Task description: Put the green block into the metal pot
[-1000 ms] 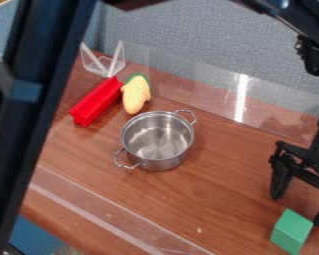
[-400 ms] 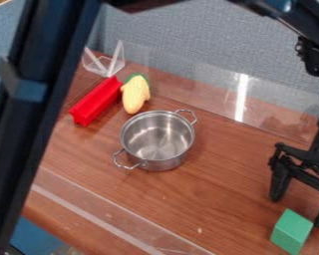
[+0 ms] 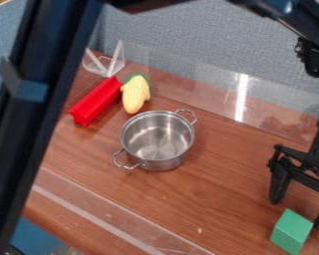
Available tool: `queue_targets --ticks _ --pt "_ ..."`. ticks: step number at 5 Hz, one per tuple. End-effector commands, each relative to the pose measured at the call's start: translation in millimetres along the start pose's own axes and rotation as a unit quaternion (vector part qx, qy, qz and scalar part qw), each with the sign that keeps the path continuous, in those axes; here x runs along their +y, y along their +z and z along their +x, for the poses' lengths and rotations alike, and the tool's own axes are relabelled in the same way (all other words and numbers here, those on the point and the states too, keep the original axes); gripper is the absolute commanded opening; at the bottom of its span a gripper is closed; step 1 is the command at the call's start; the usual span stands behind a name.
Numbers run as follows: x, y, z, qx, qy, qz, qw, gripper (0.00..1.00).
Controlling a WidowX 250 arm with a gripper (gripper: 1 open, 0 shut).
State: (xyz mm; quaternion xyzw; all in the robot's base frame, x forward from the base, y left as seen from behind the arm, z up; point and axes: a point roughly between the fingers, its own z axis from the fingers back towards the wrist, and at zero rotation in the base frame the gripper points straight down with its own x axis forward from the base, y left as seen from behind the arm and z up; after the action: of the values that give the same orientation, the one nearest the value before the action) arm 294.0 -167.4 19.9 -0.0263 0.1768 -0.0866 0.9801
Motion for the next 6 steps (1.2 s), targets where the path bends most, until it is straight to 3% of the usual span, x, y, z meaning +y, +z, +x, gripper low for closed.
queue_targets --ticks 1,6 --pt "-15.5 11.0 -1.0 -0.011 -0.009 -0.018 0.9997 1.00" --pt "-14.5 9.6 -4.7 0.024 0.014 -0.034 0.9990 1.00"
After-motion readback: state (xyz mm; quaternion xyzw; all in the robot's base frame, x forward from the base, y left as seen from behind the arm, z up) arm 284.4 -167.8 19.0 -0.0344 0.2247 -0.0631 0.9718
